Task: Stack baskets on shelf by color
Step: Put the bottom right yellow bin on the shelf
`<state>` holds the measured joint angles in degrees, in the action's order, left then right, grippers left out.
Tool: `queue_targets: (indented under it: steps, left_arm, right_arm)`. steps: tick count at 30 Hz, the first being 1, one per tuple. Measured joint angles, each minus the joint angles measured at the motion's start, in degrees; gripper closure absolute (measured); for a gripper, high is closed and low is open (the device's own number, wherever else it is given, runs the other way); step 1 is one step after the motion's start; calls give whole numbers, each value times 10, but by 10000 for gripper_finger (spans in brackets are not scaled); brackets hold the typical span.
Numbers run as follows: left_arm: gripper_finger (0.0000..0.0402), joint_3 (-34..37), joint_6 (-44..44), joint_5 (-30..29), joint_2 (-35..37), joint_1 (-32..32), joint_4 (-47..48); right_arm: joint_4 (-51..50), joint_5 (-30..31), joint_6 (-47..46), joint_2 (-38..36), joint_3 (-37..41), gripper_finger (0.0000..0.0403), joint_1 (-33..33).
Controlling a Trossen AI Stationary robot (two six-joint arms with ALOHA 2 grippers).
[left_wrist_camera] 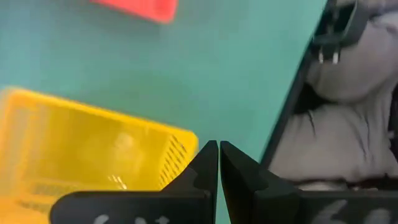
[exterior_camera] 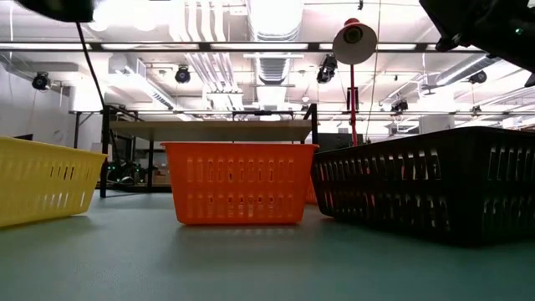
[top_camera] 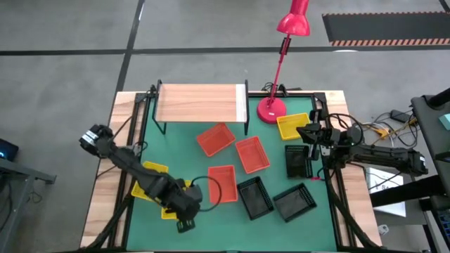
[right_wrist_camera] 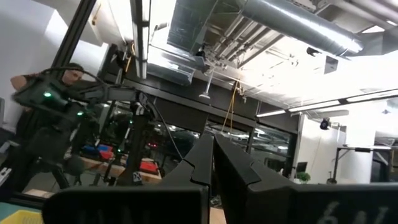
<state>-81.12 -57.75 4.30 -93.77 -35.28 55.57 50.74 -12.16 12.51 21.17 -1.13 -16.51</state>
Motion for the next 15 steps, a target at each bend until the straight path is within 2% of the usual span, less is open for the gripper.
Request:
queue_targets:
  steps: [11,15]
  left_arm:
    - [401,5,27,26,-12,-90,6]
    - [377,16,31,27,-12,-107,4]
  right_arm:
    - [-8,-3,-9,-1,0,394,0]
    - [-7,-3,-12,-1,0,394,0]
